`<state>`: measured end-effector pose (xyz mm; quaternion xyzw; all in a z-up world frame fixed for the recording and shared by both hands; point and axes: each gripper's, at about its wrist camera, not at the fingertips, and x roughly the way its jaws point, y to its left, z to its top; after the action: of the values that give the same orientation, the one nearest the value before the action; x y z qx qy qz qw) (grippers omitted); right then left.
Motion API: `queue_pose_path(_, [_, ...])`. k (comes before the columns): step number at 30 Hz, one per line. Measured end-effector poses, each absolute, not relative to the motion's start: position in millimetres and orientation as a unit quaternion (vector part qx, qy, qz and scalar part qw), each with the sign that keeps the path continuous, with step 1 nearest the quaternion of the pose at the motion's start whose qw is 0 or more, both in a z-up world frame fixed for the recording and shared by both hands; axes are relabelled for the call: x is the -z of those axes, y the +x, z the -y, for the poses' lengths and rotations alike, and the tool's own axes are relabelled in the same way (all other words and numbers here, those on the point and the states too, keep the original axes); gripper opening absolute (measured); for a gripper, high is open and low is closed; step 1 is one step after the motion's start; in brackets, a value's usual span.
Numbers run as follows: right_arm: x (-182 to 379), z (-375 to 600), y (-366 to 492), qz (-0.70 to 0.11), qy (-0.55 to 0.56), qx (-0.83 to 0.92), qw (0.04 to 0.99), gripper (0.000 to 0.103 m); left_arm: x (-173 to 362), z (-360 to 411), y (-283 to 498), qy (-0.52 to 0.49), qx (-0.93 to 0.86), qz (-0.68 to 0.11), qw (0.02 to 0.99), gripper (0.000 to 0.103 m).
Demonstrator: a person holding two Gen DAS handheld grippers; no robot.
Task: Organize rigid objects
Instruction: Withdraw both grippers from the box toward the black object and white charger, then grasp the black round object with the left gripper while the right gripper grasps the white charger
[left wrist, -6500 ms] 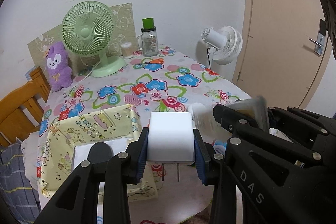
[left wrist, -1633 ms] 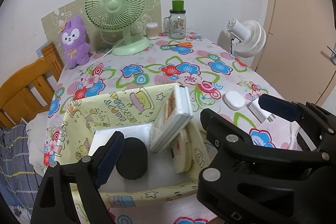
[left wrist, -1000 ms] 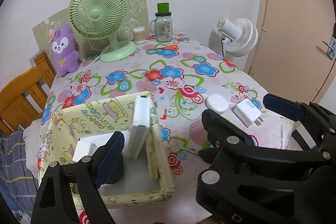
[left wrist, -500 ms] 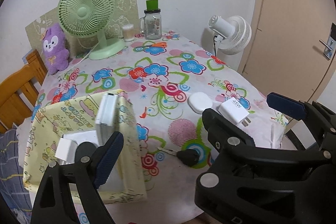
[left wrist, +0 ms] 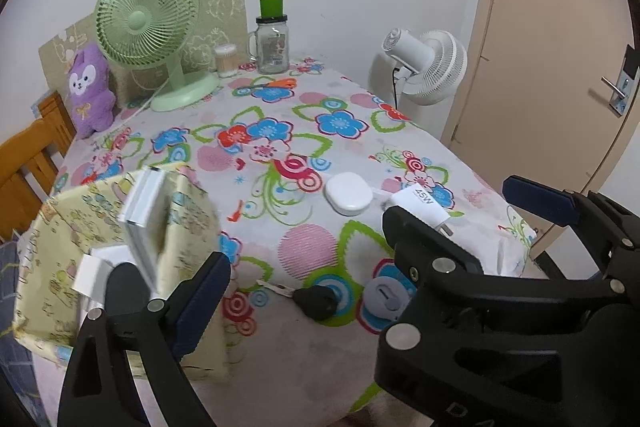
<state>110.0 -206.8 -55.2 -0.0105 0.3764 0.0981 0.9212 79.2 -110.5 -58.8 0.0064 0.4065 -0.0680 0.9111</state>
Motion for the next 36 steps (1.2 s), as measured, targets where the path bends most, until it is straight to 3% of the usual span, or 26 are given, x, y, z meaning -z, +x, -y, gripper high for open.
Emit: queue_pose_path(36, [148.5,234.4,175.7,-0.443,-0.013,-0.078,0.893,0.094,140.0,120.1,125.4,-0.02,0.056,-0.464,0.884,0.096])
